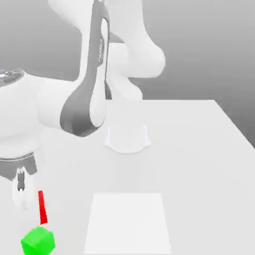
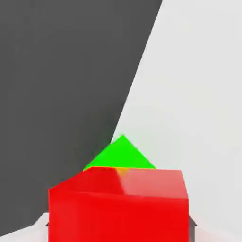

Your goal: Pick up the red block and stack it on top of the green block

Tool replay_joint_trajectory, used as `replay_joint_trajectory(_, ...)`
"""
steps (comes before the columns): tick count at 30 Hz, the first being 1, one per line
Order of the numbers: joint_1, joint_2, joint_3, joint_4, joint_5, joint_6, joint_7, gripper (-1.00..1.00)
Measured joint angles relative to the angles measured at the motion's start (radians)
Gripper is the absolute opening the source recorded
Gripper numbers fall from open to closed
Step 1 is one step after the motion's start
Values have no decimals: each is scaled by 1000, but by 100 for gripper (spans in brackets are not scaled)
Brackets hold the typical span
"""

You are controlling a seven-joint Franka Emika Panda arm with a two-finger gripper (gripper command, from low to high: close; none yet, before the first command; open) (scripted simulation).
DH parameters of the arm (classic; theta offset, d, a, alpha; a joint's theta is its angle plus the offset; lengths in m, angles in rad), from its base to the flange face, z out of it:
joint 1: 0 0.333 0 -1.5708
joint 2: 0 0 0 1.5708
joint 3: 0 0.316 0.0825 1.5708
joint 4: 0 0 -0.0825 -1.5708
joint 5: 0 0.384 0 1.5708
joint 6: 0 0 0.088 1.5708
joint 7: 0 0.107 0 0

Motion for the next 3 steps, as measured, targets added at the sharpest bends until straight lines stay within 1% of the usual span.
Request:
replay_joint_trajectory(1,-2,20,3,2,4,18,-2,100)
replay_joint_trajectory(3,-2,20,3,2,4,18,-2,100)
